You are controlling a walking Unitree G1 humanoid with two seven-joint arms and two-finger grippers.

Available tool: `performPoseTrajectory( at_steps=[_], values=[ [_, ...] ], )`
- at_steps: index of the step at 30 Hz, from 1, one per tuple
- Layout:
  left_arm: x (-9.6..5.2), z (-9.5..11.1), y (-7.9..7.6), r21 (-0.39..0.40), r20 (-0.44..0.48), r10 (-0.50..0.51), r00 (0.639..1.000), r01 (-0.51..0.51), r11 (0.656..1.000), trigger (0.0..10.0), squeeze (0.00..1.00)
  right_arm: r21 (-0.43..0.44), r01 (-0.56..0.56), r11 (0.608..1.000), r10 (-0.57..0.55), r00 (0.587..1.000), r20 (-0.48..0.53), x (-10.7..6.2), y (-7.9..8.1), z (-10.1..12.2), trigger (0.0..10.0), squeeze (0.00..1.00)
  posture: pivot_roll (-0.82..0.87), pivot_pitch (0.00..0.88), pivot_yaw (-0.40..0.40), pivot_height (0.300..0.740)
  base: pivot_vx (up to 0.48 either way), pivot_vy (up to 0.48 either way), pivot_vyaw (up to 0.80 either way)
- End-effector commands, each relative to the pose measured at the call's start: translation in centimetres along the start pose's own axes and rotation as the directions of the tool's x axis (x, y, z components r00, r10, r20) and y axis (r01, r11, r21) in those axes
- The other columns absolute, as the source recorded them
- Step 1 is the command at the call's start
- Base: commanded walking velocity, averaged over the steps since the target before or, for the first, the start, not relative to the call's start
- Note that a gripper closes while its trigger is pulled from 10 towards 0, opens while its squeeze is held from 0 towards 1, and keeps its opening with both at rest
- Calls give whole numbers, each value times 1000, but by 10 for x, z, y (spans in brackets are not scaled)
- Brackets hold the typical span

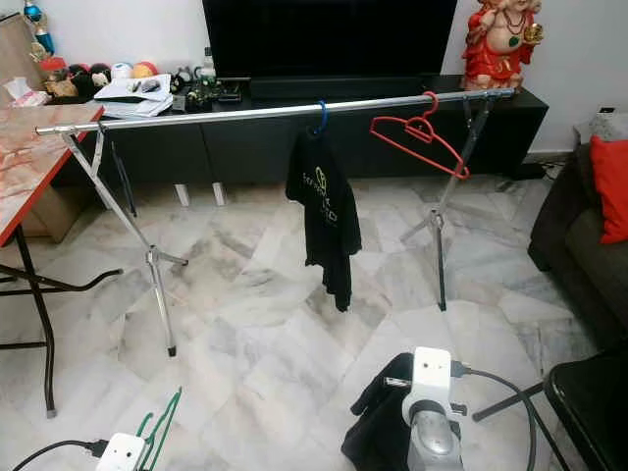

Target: Hang hanger

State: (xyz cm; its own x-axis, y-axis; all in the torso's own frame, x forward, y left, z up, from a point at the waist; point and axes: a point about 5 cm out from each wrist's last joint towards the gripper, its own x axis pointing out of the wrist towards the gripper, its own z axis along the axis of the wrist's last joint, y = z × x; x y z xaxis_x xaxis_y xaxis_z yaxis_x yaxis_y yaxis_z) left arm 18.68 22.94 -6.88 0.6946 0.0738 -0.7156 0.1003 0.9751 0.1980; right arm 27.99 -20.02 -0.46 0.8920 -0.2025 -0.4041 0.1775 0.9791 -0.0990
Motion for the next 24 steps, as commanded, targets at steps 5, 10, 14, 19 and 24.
performPoseTrajectory(
  at_steps=[5, 10, 14, 19, 24],
  values=[
    [-2, -6, 1, 16, -20, -5, 1000, 5, 1000, 10000, 0, 4, 0, 1000, 0, 1000, 16, 1, 1, 4, 10000, 0, -6, 43, 15, 740, 0, 0, 0],
    [10, 44, 4, 344, 95, -78, 992, 41, 938, 10000, 0, -158, -65, 985, 69, 997, 18, 8, 10, 16, 10000, 0, 0, 35, 21, 740, 0, 0, 0],
    [16, 103, 7, 733, 199, -94, 976, -84, 675, 10000, 0, -351, -126, 928, 133, 991, -4, 14, 21, 28, 10000, 0, 5, 41, 22, 740, 0, 0, 0],
    [17, 98, 3, 738, 165, -126, 978, -38, 673, 10000, 0, -354, -134, 926, 141, 990, -7, 13, 25, 27, 10000, 0, 5, 45, 23, 740, 0, 0, 0],
    [14, 111, -10, 642, 183, -264, 947, 88, 762, 10000, 0, -371, -132, 919, 139, 990, -7, 15, 26, 31, 10000, 0, 1, 52, 18, 740, 0, 0, 0]
  ],
)
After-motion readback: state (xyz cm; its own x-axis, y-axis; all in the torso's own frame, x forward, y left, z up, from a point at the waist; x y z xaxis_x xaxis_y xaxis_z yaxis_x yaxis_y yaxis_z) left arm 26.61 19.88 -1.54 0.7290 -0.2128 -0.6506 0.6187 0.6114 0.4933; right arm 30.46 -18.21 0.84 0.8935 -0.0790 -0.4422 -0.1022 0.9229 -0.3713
